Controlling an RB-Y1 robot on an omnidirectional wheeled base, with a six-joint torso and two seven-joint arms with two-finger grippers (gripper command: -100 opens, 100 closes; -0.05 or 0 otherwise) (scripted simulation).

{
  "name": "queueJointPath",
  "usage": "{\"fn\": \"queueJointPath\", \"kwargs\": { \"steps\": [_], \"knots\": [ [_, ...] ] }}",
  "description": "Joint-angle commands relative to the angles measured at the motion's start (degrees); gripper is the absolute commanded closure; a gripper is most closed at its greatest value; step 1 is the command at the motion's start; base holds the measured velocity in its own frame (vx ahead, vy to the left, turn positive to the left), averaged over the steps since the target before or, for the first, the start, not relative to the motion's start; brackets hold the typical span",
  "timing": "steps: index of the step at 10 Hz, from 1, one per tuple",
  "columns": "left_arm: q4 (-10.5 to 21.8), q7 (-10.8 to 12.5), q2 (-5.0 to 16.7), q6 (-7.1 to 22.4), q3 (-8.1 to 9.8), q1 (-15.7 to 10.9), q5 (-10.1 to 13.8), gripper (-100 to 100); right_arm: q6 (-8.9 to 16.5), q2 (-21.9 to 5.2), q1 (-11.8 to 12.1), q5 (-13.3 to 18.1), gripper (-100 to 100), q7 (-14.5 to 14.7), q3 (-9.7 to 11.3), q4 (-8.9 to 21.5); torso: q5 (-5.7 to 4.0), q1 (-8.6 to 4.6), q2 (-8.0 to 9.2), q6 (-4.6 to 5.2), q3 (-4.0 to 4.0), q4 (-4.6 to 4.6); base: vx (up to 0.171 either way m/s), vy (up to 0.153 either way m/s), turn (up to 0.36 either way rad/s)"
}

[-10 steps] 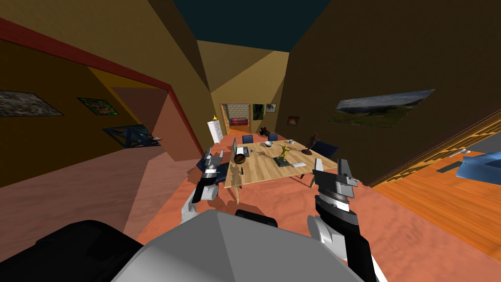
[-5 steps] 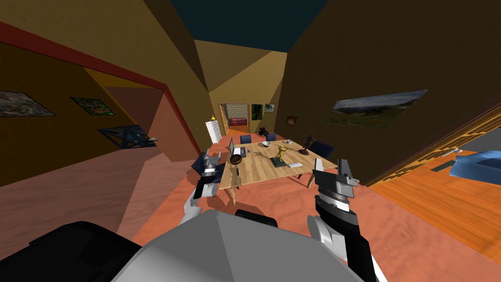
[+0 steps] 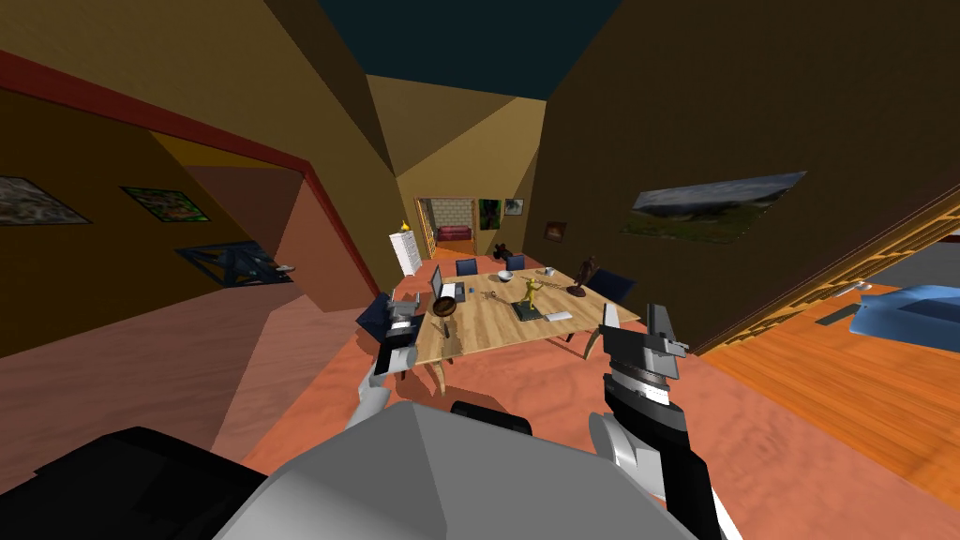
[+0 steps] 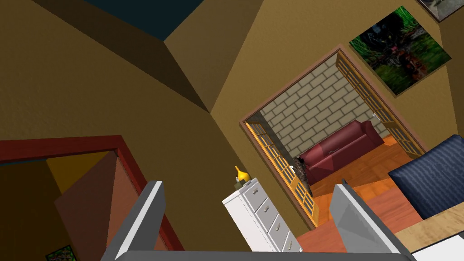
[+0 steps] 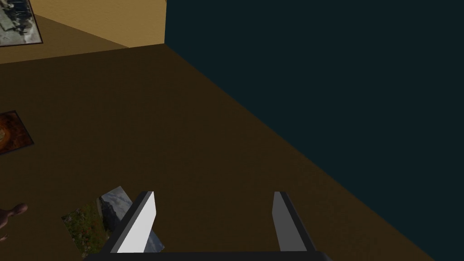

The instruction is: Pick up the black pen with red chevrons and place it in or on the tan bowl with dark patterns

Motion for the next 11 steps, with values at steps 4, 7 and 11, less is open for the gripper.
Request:
{"fn": "queueJointPath", "kwargs": {
  "steps": [4,7,11],
  "knots": [
    [6.7,4.4,0.3,-0.7,2.53,-2.4,3.9,-100,0.0,0.0,0.0,0.0,0,0.0,0.0,0.0,-0.01,-0.06,0.04,0.0,0.03,0.01,0.028,-0.081,-0.018],
    [11.8,7.9,0.3,-1.4,4.62,-4.8,7.1,-100,0.0,0.0,0.0,0.0,0,0.0,0.0,0.0,0.0,0.01,0.03,-0.02,0.02,0.01,0.041,-0.073,-0.025],
    [18.4,11.2,0.2,-2.1,6.56,-6.9,10.0,-100,0.0,0.0,0.0,0.0,0,0.0,0.0,0.0,0.0,0.01,0.08,-0.01,0.04,0.02,0.031,-0.076,-0.026]
  ]
}}
